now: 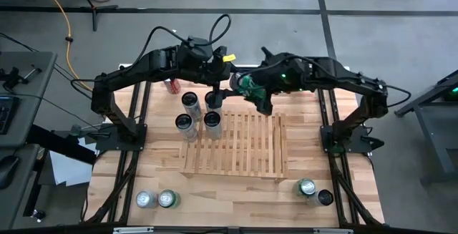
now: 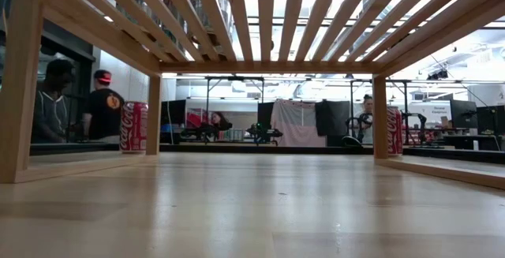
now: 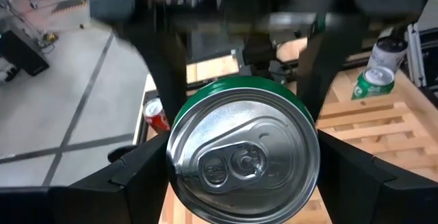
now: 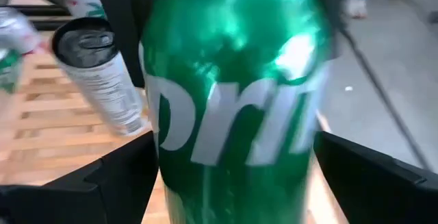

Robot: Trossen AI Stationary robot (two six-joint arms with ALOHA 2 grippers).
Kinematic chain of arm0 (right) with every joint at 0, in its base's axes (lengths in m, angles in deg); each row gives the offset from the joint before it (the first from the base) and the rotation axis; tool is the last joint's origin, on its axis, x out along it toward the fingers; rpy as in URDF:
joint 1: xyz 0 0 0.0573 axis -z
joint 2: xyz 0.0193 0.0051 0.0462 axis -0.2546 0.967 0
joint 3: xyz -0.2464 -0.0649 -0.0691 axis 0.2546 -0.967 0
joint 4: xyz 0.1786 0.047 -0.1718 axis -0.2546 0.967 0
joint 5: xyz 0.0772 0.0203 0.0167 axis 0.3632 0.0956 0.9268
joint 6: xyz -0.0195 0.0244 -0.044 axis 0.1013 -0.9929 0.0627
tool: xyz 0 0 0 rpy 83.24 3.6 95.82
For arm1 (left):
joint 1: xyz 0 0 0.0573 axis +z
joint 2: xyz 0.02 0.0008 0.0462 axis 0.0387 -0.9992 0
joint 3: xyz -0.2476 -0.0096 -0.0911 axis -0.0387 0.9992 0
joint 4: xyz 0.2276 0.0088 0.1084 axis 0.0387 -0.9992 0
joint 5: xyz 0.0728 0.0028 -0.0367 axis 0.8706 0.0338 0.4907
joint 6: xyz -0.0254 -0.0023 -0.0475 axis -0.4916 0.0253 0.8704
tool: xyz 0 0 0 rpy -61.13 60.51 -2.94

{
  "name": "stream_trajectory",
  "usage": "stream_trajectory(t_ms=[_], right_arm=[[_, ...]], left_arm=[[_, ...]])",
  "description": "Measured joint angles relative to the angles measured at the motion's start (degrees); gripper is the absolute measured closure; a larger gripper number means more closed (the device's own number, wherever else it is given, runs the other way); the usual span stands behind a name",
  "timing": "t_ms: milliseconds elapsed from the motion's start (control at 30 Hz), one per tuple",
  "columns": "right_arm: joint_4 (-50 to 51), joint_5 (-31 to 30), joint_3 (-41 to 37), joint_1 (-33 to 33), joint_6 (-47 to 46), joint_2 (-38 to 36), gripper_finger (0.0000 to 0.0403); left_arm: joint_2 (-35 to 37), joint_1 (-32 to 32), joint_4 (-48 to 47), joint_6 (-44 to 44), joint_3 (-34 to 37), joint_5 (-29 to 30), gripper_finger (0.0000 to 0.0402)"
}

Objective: Place canned beverage on shelf
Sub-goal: Put the top left green soda can on the shelf

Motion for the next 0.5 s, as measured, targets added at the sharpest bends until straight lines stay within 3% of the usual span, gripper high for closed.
stream_trajectory(t_ms=[267, 500], right_arm=[[-0.8, 7.9, -0.1, 0.5, 3.0, 0.3, 0.0043], [-0.6, 22.4, 0.7, 3.9, 0.7, 0.0, 0.0054]], left_arm=[[0.2, 0.0, -1.9, -3.7, 0.0, -1.4, 0.0121], [0.2, -1.9, -5.9, -8.4, -0.1, -4.0, 0.0121]])
